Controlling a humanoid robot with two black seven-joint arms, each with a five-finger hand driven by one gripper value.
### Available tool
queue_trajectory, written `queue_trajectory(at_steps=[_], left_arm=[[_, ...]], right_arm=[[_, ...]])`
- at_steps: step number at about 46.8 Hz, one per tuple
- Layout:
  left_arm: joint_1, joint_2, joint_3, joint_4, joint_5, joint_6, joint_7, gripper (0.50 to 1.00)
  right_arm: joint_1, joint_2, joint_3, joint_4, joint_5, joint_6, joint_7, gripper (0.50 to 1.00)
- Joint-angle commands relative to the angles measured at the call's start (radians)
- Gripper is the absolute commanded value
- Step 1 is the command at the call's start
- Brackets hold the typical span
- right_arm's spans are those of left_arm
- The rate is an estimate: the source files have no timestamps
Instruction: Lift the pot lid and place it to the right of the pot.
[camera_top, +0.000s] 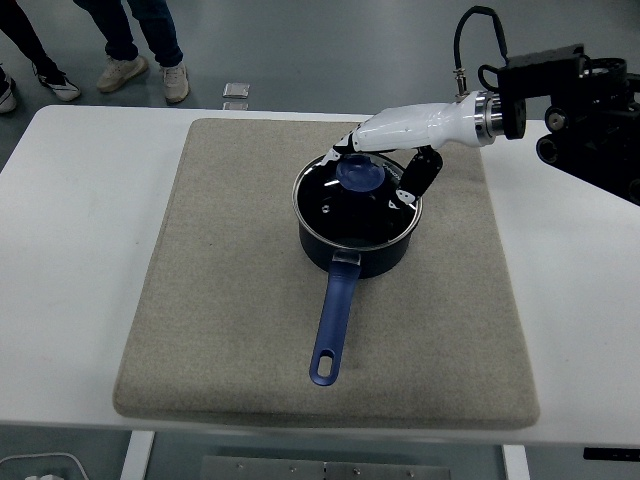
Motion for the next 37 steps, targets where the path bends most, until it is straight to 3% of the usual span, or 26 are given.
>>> queue_trajectory(at_steps=[1, 37], left_arm=[[0.000, 0.000, 0.000, -0.001, 0.000, 0.000, 0.000, 1.000], [0.000, 0.000, 0.000, 0.000, 0.000, 0.000, 0.000, 1.000]], right_arm=[[0.000, 0.000, 0.000, -0.003, -0.001, -0.002, 0.000, 0.899], [-0.014, 0.028, 0.000, -0.044, -0.005, -0.030, 0.000, 0.885]])
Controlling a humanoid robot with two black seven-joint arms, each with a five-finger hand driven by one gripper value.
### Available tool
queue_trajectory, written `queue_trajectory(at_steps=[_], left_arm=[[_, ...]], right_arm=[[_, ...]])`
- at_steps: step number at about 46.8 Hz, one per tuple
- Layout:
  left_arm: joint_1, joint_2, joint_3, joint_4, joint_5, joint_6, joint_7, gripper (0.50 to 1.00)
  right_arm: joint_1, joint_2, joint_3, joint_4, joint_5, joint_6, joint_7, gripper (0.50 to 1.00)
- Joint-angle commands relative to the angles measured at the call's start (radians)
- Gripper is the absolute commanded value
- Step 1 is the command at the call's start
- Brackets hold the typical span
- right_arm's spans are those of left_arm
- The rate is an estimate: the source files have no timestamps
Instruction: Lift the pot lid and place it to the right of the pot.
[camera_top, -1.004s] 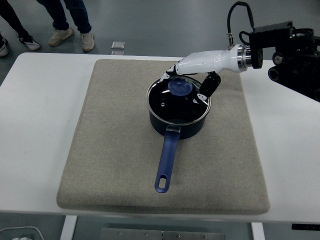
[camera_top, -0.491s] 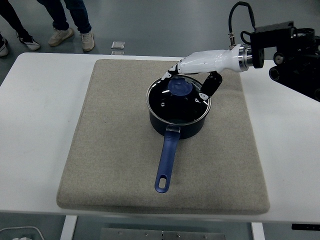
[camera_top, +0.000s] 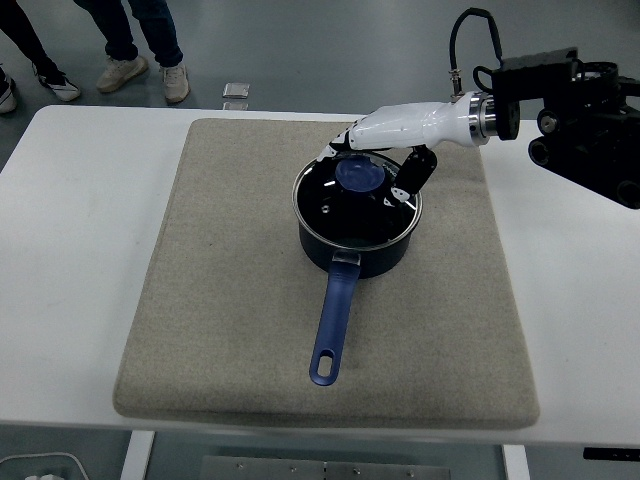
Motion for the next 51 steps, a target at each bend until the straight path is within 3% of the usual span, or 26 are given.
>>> queue_trajectory(at_steps=[1, 13, 36, 51], left_arm=[[0.000, 0.000, 0.000, 0.001, 0.000, 0.000, 0.000, 1.000], [0.000, 0.000, 0.000, -0.001, 0.000, 0.000, 0.000, 1.000], [0.000, 0.000, 0.000, 0.001, 0.000, 0.000, 0.000, 1.000], [0.000, 0.000, 0.000, 0.001, 0.000, 0.000, 0.000, 1.000]], right_arm=[[-0.003, 0.000, 0.000, -0.006, -0.002, -0.003, 0.000, 0.883], [-0.006, 0.000, 0.000, -0.014, -0.029, -0.029, 0.000, 0.856], [-0.006, 0.012, -0.006, -0.039, -0.029, -0.031, 0.000, 0.854], [-0.010, 0.012, -0.008, -0.039, -0.037, -0.034, 0.000, 0.756]])
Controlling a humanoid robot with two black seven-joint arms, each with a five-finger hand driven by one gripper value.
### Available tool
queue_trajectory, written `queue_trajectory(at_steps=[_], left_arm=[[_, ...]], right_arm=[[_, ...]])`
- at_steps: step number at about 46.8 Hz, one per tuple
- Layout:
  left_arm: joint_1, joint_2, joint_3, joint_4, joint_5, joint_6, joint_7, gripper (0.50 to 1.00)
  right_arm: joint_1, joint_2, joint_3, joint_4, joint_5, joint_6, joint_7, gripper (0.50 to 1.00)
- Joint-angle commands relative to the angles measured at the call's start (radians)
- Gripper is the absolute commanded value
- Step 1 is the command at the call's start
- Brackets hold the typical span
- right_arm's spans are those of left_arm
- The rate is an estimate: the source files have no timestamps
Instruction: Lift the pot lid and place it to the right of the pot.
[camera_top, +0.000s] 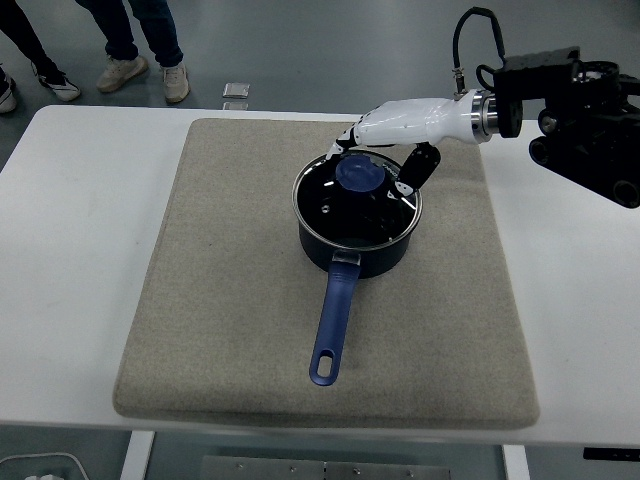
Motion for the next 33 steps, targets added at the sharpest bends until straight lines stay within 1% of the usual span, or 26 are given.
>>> queue_trajectory(at_steps=[1, 8, 10, 12, 13, 33], left_arm=[[0.000, 0.000, 0.000, -0.001, 0.000, 0.000, -0.001, 1.000], [0.000, 0.000, 0.000, -0.001, 0.000, 0.000, -0.001, 1.000], [0.000, 0.000, 0.000, -0.001, 0.000, 0.000, -0.001, 1.000], [0.000, 0.000, 0.000, 0.001, 0.000, 0.000, -0.001, 1.000], [0.000, 0.000, 0.000, 0.001, 0.000, 0.000, -0.001, 1.000], [0.000, 0.000, 0.000, 0.001, 0.000, 0.000, -0.001, 1.000]], right_arm=[[-0.002, 0.000, 0.000, 0.000, -0.006, 0.000, 0.000, 0.740], [-0.001, 0.000, 0.000, 0.000, -0.012, 0.000, 0.000, 0.650], [-0.002, 0.000, 0.000, 0.000, -0.015, 0.000, 0.000, 0.593], [-0.001, 0.000, 0.000, 0.000, -0.020, 0.000, 0.000, 0.517], [0.001, 0.000, 0.000, 0.000, -0.023, 0.000, 0.000, 0.500], [0.018, -0.002, 0.000, 0.002, -0.051, 0.013, 0.000, 0.500]])
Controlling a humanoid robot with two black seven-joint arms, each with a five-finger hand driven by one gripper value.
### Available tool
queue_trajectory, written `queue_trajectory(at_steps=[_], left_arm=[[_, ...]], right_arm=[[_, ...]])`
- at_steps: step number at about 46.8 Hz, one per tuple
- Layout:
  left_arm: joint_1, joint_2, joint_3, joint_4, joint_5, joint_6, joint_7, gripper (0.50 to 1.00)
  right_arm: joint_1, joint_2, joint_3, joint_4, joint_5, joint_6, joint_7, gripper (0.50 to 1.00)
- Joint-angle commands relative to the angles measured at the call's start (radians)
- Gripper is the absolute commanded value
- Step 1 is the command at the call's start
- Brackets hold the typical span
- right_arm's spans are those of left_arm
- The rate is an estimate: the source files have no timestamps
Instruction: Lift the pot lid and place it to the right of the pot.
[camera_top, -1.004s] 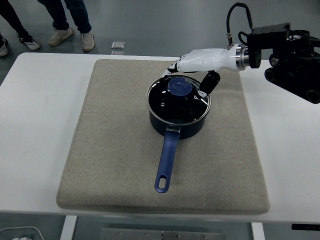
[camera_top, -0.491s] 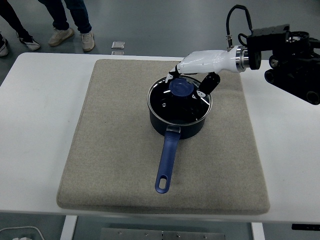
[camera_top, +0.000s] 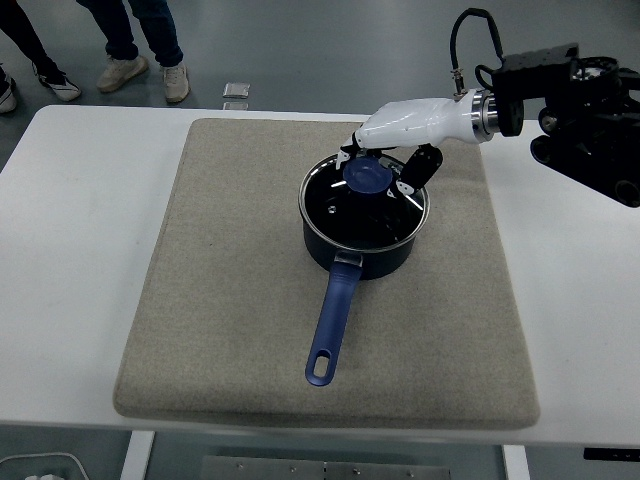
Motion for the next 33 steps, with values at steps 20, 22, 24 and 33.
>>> queue_trajectory(at_steps=[20, 22, 24, 33], left_arm=[[0.000, 0.000, 0.000, 0.000, 0.000, 0.000, -0.001, 1.000], [0.000, 0.000, 0.000, 0.000, 0.000, 0.000, 0.001, 1.000], [0.000, 0.000, 0.000, -0.001, 0.000, 0.000, -0.001, 1.000], [0.000, 0.000, 0.000, 0.000, 0.000, 0.000, -0.001, 1.000]], right_arm=[[0.029, 0.000, 0.000, 0.000, 0.001, 0.007, 0.000, 0.500], [0.035, 0.000, 0.000, 0.000, 0.001, 0.007, 0.000, 0.500], [0.037, -0.002, 0.000, 0.000, -0.001, 0.006, 0.000, 0.500], [0.057, -0.002, 0.000, -0.032, 0.001, 0.007, 0.000, 0.500]])
